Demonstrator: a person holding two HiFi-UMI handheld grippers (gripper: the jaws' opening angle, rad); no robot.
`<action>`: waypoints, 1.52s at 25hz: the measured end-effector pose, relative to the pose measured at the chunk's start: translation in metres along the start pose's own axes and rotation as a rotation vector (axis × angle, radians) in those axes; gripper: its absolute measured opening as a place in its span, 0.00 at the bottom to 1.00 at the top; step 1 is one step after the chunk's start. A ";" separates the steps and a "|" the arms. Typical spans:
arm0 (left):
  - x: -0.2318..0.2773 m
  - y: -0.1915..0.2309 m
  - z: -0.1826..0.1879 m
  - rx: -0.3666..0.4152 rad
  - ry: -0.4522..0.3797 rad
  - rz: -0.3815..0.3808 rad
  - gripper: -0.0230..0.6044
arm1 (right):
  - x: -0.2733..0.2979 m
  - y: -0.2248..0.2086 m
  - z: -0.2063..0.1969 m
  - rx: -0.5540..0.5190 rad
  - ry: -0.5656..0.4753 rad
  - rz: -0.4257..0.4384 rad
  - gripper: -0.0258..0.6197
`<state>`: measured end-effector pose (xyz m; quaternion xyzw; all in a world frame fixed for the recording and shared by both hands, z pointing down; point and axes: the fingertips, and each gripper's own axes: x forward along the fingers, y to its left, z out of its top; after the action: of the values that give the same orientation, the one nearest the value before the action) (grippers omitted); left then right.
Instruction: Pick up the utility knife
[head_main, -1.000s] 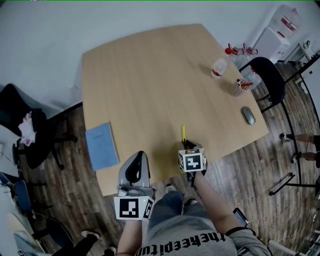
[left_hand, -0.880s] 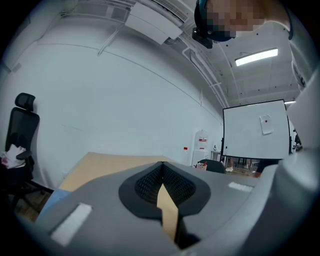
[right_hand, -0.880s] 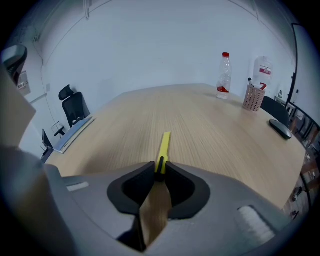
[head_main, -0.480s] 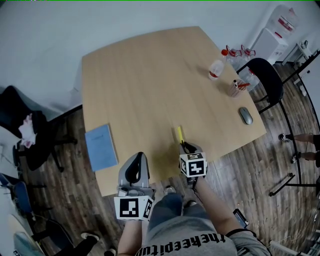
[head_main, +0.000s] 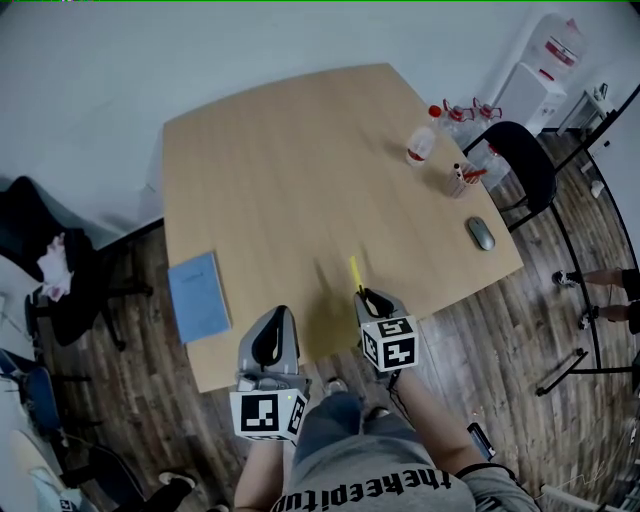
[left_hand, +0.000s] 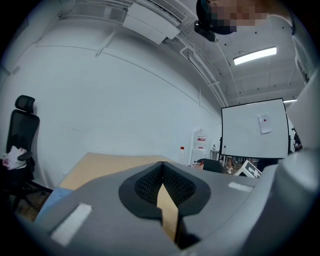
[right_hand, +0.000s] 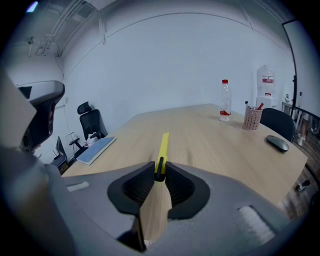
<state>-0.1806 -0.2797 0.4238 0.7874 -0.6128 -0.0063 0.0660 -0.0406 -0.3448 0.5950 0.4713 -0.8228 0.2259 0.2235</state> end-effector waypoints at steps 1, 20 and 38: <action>-0.001 -0.001 0.000 0.001 -0.001 -0.001 0.07 | -0.005 0.002 0.002 -0.007 -0.011 0.004 0.14; -0.028 -0.041 0.004 0.022 -0.028 -0.022 0.07 | -0.092 0.014 0.035 -0.120 -0.212 0.020 0.14; -0.047 -0.075 0.016 0.044 -0.055 -0.034 0.07 | -0.163 0.020 0.061 -0.169 -0.373 0.033 0.14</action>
<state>-0.1212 -0.2179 0.3961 0.7984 -0.6010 -0.0157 0.0317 0.0070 -0.2615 0.4488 0.4710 -0.8735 0.0686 0.1022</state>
